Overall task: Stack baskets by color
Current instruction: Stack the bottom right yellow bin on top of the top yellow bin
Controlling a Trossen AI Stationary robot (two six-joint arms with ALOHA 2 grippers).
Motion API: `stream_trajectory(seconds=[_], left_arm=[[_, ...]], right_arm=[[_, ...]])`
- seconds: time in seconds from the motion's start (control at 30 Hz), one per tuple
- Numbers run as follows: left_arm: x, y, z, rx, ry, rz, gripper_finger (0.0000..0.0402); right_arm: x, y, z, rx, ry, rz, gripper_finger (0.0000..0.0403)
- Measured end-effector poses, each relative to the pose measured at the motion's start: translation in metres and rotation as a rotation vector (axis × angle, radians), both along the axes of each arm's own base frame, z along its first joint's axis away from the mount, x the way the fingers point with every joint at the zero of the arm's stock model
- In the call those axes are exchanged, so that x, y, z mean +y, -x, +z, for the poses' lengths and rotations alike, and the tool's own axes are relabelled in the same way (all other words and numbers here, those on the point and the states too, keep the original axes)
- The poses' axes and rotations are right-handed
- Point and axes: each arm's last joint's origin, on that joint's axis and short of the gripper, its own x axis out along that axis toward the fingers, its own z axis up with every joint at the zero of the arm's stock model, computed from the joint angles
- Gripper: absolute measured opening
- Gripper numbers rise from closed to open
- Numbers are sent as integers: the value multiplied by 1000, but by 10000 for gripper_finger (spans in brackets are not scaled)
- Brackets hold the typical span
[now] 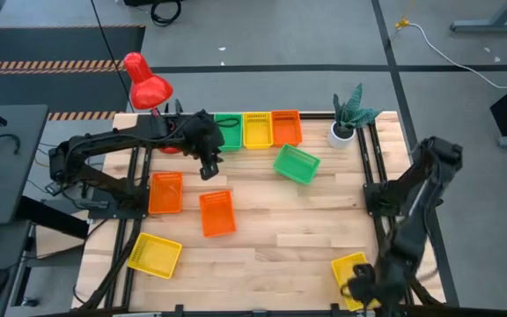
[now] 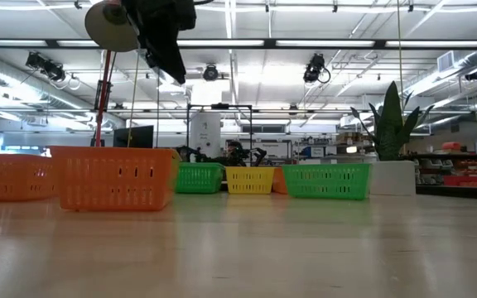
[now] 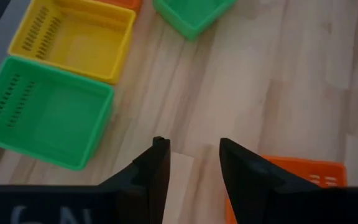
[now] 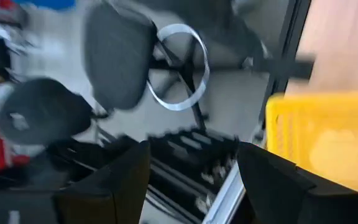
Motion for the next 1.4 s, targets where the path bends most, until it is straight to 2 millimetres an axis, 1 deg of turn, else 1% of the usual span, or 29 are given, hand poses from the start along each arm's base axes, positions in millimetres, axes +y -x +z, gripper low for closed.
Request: stream_trajectory(seconds=[0.1,0.2,0.3,0.37,0.43,0.53,0.63,0.73,0.87,0.97,1.03,1.07,1.1,1.17,1.27,1.33,1.4], left_arm=[[-6,-2,0,-1,4,-19,145],[-11,-3,0,-3,10,-18,143],[-13,-4,0,-5,21,-9,142],[-14,-4,0,-7,30,-2,142],[-15,-4,0,-10,38,8,142],[-15,-4,0,-13,51,27,142],[-14,-4,0,-15,54,33,142],[-15,-4,0,-17,65,46,142],[-16,-4,0,-17,68,45,142],[-20,-5,0,-18,75,40,140],[-24,-5,1,-23,87,43,137],[-26,-3,3,-28,95,47,136],[-29,-2,5,-37,101,46,134],[-34,4,12,-70,111,50,130],[-39,16,27,-142,118,54,125],[-42,27,36,-173,104,76,122],[-42,38,46,-220,71,105,121]], right_arm=[[22,8,-21,38,66,44,239],[35,12,-41,62,160,42,229],[39,14,-62,106,269,-8,216],[38,13,-71,129,330,-41,207],[36,13,-78,135,386,-68,197],[34,12,-82,85,440,-92,187],[36,11,-87,18,476,-84,177],[38,10,-96,17,507,-75,162],[40,9,-108,38,540,-66,122],[39,8,-111,49,554,-64,73],[34,5,-107,55,555,-77,31],[31,2,-102,57,551,-88,17],[26,-2,-96,53,545,-97,10],[15,-9,-80,33,541,-125,12],[-8,-24,-43,-22,576,-150,6],[-29,-39,-13,-88,573,-161,5],[-51,-55,13,-156,569,-167,5]])
